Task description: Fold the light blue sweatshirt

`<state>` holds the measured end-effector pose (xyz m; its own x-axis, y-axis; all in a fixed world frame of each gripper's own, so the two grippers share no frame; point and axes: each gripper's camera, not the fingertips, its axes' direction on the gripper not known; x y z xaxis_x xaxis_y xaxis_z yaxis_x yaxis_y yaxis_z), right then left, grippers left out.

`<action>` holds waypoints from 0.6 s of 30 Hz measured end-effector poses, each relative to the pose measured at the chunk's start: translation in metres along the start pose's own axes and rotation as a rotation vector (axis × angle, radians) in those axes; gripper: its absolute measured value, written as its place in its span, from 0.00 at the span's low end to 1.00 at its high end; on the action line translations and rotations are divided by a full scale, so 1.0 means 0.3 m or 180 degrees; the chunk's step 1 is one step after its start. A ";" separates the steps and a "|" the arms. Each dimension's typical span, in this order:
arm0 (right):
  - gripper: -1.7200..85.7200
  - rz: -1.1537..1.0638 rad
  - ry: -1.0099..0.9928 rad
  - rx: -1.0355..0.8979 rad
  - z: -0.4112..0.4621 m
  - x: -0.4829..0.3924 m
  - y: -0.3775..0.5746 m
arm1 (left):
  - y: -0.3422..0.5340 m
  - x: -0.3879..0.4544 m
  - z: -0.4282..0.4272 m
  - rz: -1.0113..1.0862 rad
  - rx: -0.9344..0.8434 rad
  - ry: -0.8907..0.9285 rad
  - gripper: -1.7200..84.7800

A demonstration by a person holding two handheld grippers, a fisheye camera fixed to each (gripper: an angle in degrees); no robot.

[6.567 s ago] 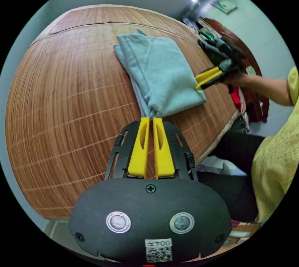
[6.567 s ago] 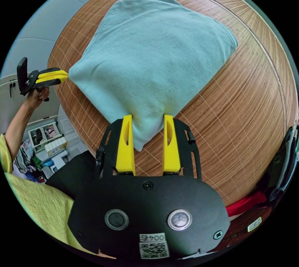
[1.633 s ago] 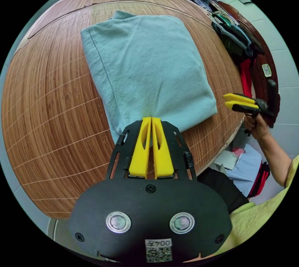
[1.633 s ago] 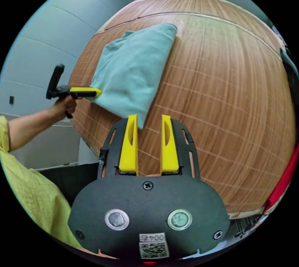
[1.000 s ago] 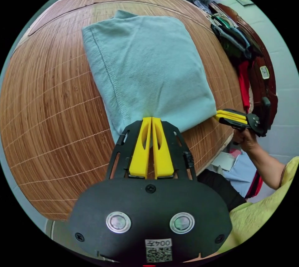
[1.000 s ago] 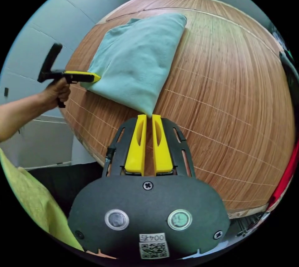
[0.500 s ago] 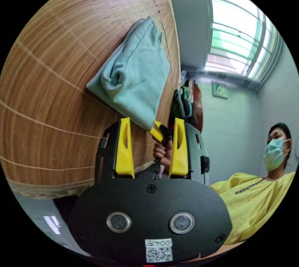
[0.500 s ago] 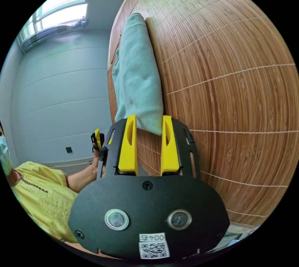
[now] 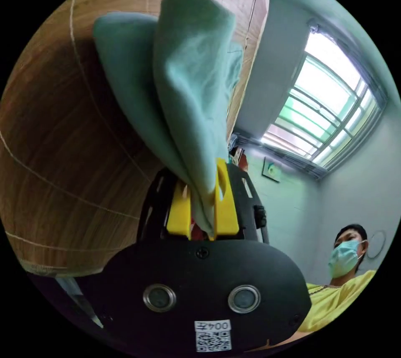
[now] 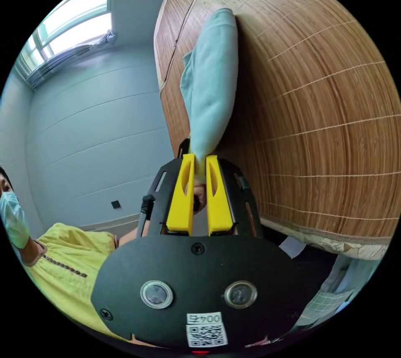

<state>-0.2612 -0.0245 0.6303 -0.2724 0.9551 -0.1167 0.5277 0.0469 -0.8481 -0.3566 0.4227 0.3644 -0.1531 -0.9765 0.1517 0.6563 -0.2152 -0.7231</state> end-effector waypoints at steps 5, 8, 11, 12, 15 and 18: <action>0.15 0.0254 -0.0608 0.0115 -0.117 0.177 0.053 | 0.015 0.152 -0.035 0.0190 -0.0310 -0.0259 0.12; 0.25 0.0625 -0.1164 0.0328 -0.140 0.314 0.066 | 0.036 0.202 -0.070 0.0184 -0.0422 -0.0434 0.12; 0.29 0.0725 -0.1269 0.0239 -0.079 0.370 0.044 | 0.072 0.221 -0.104 0.0146 -0.0533 -0.0574 0.12; 0.29 0.0733 -0.1274 0.0188 -0.060 0.378 0.035 | 0.082 0.225 -0.111 0.0148 -0.0554 -0.0608 0.12; 0.28 0.0810 -0.1380 0.0185 0.017 0.439 -0.006 | 0.142 0.248 -0.134 0.0166 -0.0729 -0.0820 0.12; 0.17 0.0901 -0.1615 0.0177 0.080 0.510 -0.009 | 0.212 0.305 -0.145 0.0342 -0.0962 -0.1167 0.12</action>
<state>-0.3238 0.1145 0.6024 -0.4855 0.6679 -0.5642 0.5969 -0.2183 -0.7720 -0.3610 0.3201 0.3031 0.2098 -0.9442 0.2538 0.4020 -0.1533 -0.9027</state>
